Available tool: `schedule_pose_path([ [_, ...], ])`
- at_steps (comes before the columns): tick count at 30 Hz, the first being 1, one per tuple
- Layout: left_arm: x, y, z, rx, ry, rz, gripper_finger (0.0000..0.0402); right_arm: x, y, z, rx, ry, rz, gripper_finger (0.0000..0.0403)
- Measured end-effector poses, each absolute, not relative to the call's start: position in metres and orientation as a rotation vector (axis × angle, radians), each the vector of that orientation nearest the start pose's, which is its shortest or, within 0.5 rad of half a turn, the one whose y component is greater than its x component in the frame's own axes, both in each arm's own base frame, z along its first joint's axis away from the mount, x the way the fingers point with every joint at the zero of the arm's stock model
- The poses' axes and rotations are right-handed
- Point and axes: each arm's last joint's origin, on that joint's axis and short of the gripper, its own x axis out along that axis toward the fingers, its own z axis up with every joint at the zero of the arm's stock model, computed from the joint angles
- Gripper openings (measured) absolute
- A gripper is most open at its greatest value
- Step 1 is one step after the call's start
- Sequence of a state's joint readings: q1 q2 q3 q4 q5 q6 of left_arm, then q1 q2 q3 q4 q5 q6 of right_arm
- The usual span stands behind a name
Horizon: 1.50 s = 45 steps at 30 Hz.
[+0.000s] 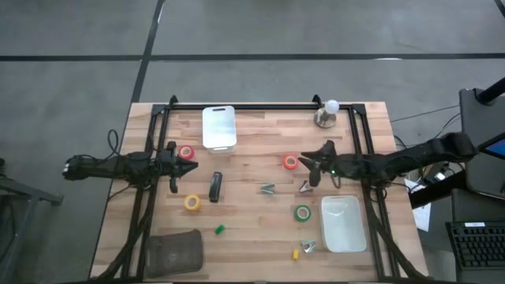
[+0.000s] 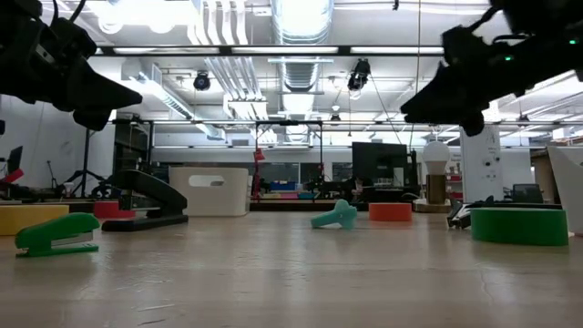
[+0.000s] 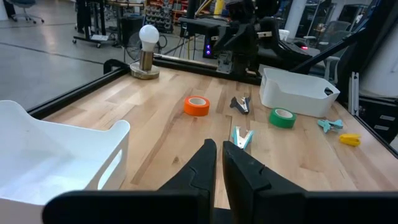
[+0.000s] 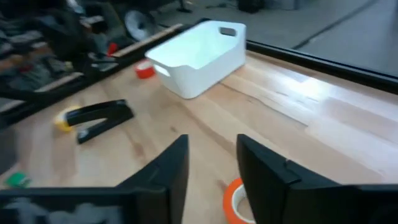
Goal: Pick and place Stapler, Stapler remover, tape
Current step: Put the orange tape into the bottom white bin
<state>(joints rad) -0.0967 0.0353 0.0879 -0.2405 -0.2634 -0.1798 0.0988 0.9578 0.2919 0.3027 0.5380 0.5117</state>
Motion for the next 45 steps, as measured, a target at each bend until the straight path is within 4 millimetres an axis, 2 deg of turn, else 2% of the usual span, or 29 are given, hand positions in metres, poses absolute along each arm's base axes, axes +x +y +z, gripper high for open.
schedule_pose_path([
  [4,0.092,-0.001,0.168,-0.145,0.170,0.182,0.0032,0.203,-0.002,0.184,0.370,0.258,-0.565,0.0181],
  [8,0.092,-0.001,0.168,-0.145,0.169,0.182,0.0032,0.220,-0.008,0.186,0.342,0.295,-0.600,0.0207],
  [21,0.092,-0.001,0.168,-0.145,0.169,0.182,0.0032,0.255,-0.030,0.180,0.325,0.379,-0.648,0.0216],
  [26,0.092,-0.001,0.168,-0.145,0.169,0.182,0.0032,0.259,-0.042,0.174,0.320,0.448,-0.698,0.0215],
  [34,0.092,-0.001,0.168,-0.145,0.169,0.182,0.0032,0.263,-0.056,0.164,0.419,0.547,-0.730,0.0215],
  [40,0.092,-0.001,0.168,-0.145,0.169,0.182,0.0032,0.260,-0.057,0.152,0.439,0.708,-0.765,0.0215],
  [45,0.092,-0.001,0.168,-0.145,0.169,0.182,0.0032,0.261,-0.055,0.150,0.484,0.734,-0.714,0.0215],
])
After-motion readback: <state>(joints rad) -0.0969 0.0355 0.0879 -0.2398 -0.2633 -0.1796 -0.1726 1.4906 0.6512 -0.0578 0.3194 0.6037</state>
